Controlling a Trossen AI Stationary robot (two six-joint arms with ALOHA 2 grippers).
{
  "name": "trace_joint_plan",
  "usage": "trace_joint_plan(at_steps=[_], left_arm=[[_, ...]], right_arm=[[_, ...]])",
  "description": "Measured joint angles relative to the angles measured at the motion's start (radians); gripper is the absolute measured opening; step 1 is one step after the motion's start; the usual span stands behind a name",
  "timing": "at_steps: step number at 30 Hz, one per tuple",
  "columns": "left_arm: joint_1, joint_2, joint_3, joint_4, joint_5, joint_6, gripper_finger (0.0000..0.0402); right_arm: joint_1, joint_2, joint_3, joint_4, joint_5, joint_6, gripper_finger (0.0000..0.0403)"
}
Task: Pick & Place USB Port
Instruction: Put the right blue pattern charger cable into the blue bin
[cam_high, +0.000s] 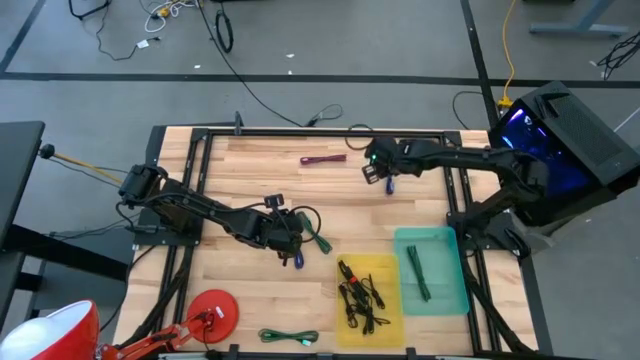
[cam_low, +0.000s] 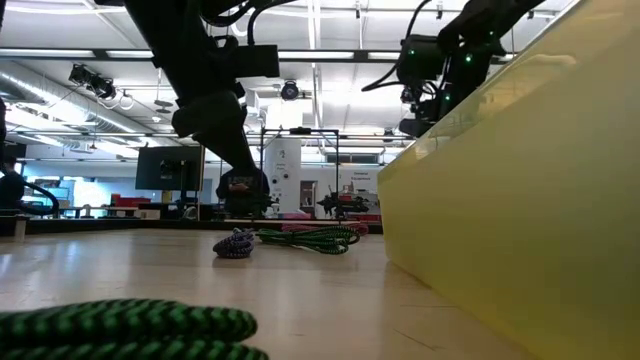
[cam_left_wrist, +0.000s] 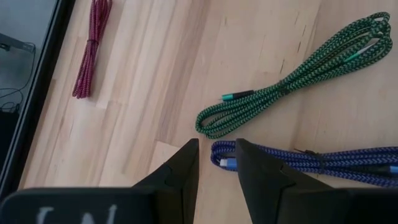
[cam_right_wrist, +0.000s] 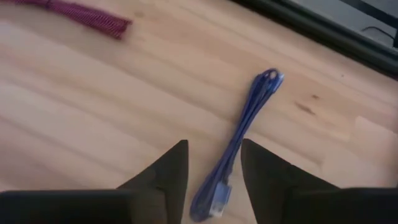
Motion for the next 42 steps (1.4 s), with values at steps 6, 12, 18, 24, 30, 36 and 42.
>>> trace_joint_plan(at_steps=[6,12,18,24,30,36,42], left_arm=[[0.0,0.0,0.0,0.002,0.0,0.0,0.0112],[0.0,0.0,0.0,0.007,0.0,0.0,0.0112],[-0.002,0.0,0.0,0.005,0.009,0.0,0.0112],[-0.006,0.0,0.0,0.005,0.009,0.0,0.0112],[-0.008,0.0,0.0,0.005,0.01,0.0,0.0112],[-0.017,0.0,0.0,0.005,0.01,0.0,0.0112],[-0.017,0.0,0.0,0.009,0.009,0.0,0.0112]], right_arm=[[-0.062,0.016,0.0,0.029,0.004,0.003,0.0179],[-0.089,0.106,0.0,0.081,-0.016,-0.056,0.0193],[-0.14,0.16,0.0,0.059,-0.064,-0.09,0.0198],[-0.163,0.165,0.0,0.058,-0.113,-0.071,0.0199],[-0.163,0.169,-0.028,0.067,-0.123,-0.072,0.0199],[-0.173,0.169,-0.137,0.142,-0.15,-0.043,0.0198],[-0.173,0.167,-0.211,0.261,-0.165,-0.036,0.0198]])
